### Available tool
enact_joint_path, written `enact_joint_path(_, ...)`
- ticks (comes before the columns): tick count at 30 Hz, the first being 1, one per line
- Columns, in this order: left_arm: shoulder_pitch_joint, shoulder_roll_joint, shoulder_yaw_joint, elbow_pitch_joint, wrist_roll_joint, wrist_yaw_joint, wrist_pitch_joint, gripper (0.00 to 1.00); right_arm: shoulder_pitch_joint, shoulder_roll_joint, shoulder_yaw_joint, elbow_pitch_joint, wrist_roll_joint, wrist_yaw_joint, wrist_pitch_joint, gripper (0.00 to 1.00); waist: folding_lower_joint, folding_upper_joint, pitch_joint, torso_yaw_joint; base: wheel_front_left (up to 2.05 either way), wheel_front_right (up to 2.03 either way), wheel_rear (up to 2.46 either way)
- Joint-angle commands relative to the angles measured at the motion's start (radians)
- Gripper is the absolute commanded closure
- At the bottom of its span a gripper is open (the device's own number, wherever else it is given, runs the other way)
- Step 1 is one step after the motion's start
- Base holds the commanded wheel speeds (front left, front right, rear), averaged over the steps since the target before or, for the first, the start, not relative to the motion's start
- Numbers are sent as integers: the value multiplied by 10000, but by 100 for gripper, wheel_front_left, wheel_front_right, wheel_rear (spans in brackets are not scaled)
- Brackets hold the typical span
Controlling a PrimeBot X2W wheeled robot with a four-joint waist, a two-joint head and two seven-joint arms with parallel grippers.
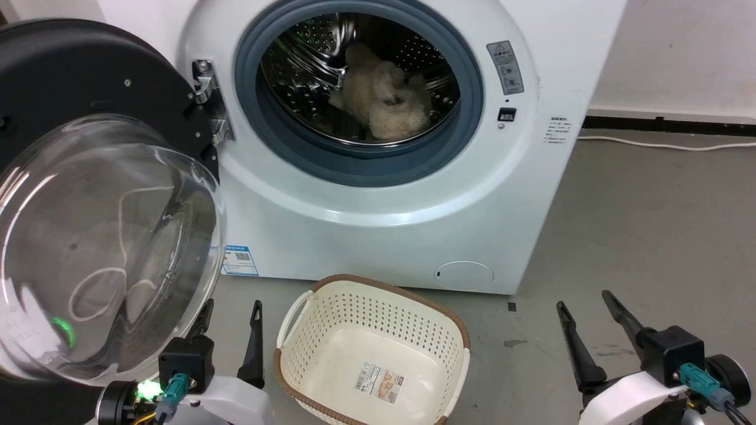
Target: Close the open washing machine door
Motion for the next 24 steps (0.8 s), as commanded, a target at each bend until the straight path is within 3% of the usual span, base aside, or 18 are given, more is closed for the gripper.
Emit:
enact_joint_path(1, -53, 2, -20, 42, -64, -33, -106, 0, 72, 1, -5, 32, 103, 1, -106, 0, 0, -1, -5, 54, 0, 0, 0)
enact_joint_path(24, 118, 26, -109, 95, -174, -58, -608, 0, 70, -161, 539, 333, 422, 2, -606, 0, 0, -1, -67, 1428, 0, 0, 0)
